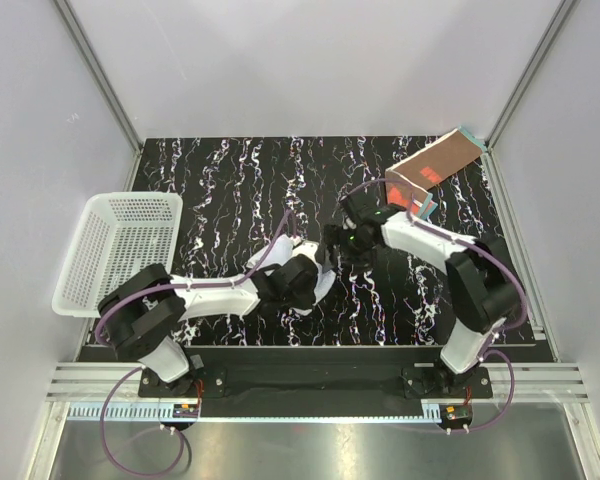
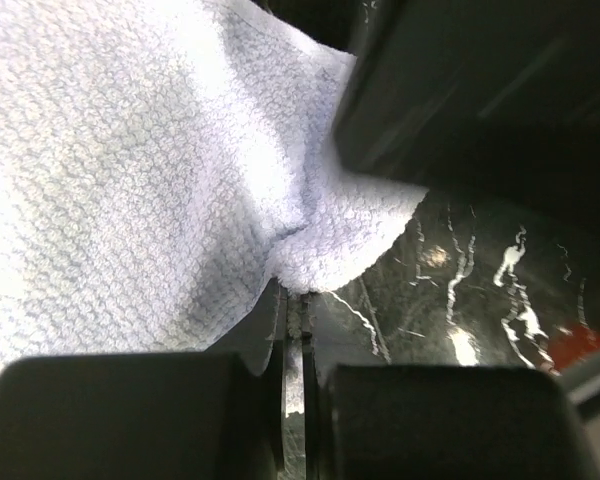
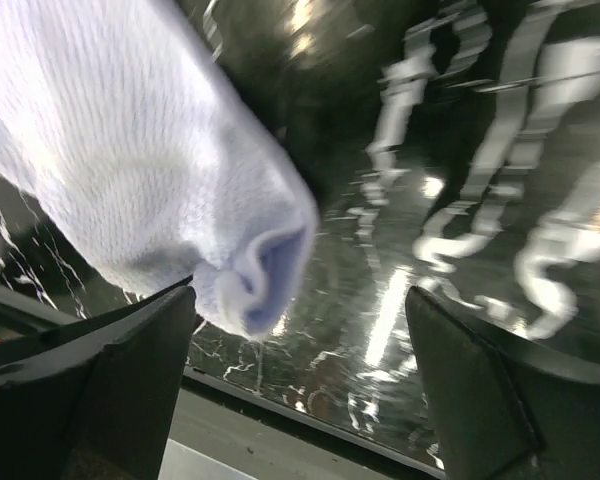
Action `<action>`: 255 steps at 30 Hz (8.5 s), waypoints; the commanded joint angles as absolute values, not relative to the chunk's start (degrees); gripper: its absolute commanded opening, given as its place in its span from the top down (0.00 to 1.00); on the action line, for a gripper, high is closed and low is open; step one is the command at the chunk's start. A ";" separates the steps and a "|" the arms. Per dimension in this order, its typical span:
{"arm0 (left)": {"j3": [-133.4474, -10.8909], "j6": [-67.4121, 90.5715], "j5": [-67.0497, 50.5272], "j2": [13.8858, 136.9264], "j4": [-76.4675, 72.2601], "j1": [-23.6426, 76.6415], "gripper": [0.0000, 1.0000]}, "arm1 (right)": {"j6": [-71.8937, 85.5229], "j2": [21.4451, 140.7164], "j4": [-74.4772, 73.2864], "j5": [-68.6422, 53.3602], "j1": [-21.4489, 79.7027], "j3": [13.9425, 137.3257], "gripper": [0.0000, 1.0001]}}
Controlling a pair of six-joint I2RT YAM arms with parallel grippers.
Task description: Roll the towels
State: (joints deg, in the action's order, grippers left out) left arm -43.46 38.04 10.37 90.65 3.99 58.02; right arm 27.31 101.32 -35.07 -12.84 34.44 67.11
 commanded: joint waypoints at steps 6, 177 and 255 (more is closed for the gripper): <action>-42.63 42.79 -8.60 90.18 9.93 53.63 1.00 | 27.51 86.58 -38.59 -5.09 26.81 67.77 0.04; -17.23 71.10 -21.01 91.85 -47.90 53.96 1.00 | 50.62 71.27 14.84 -28.13 28.12 18.46 0.42; -52.21 26.20 24.87 83.41 6.25 79.97 0.43 | 46.49 86.66 -43.51 7.38 42.36 49.13 0.84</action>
State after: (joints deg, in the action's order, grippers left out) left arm -50.74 30.96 21.26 83.46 13.74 77.43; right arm 47.75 85.36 -40.03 6.55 41.32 47.72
